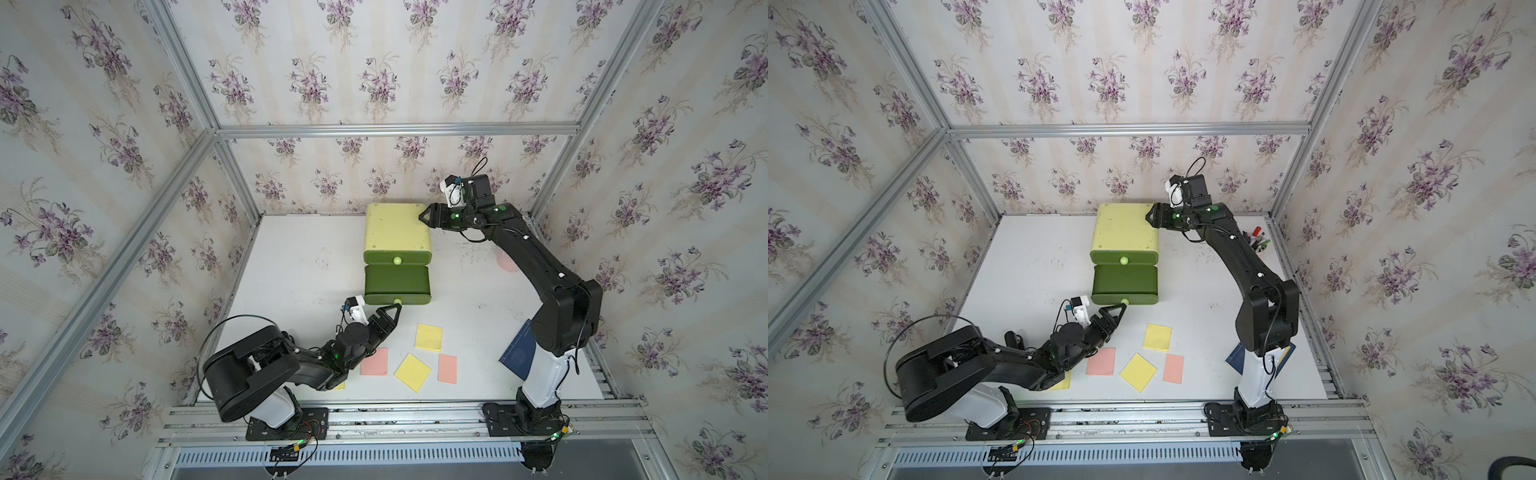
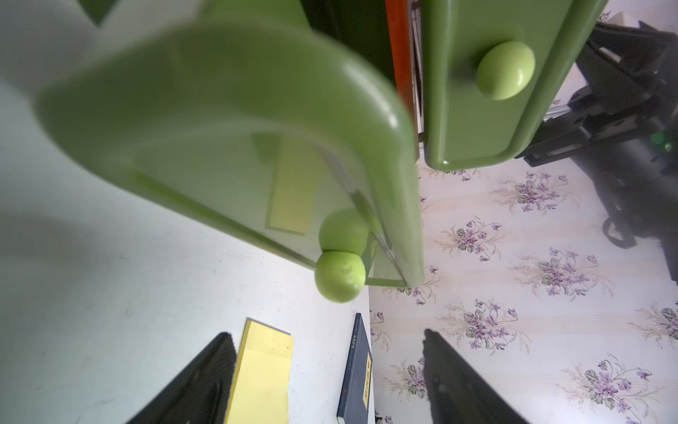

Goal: Please put the sticky notes in the drawer by color
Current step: Open the drawer in the storage box.

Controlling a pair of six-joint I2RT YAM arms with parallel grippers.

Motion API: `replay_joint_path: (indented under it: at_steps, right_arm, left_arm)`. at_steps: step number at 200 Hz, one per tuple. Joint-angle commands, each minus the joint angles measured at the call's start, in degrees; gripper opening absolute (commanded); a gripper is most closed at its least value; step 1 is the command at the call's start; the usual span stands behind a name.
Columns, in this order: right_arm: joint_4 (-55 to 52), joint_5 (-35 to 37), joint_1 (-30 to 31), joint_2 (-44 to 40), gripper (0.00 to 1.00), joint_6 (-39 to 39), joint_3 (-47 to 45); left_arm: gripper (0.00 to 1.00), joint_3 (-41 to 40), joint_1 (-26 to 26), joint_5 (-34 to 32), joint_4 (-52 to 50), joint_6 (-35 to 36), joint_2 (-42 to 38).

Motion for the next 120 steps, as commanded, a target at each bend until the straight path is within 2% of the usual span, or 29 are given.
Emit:
replay_joint_path:
  at_steps: [1, 30, 53, 69, 91, 120]
  right_arm:
    - [-2.28, 2.08, -0.04, -2.18, 0.72, -0.03, -0.42]
    - [-4.42, 3.97, -0.1, -8.92, 0.72, 0.07, -7.34]
    - [-2.43, 5.85, -0.04, -19.55, 0.72, 0.17, -21.01]
    - [-2.99, 6.62, -0.04, -26.72, 0.72, 0.17, -30.68]
    - [-3.9, 8.3, -0.02, -36.11, 0.71, 0.68, -43.5]
    - [-5.83, 6.89, 0.15, -45.2, 0.71, 4.02, -57.28]
  left_arm:
    - [0.81, -0.25, -0.6, 1.7, -13.69, 2.46, -6.97]
    - [0.84, 0.06, -0.51, 2.28, -33.45, 6.62, -20.78]
    - [0.84, 3.28, -0.42, 2.05, -55.97, 12.84, -33.71]
    - [0.84, 7.17, -0.32, 2.18, -70.54, 17.3, -39.97]
    - [0.85, 12.1, -0.37, 2.37, -85.46, 21.53, -43.19]
    - [0.88, 17.29, -0.37, 4.7, -97.76, 26.31, -42.24]
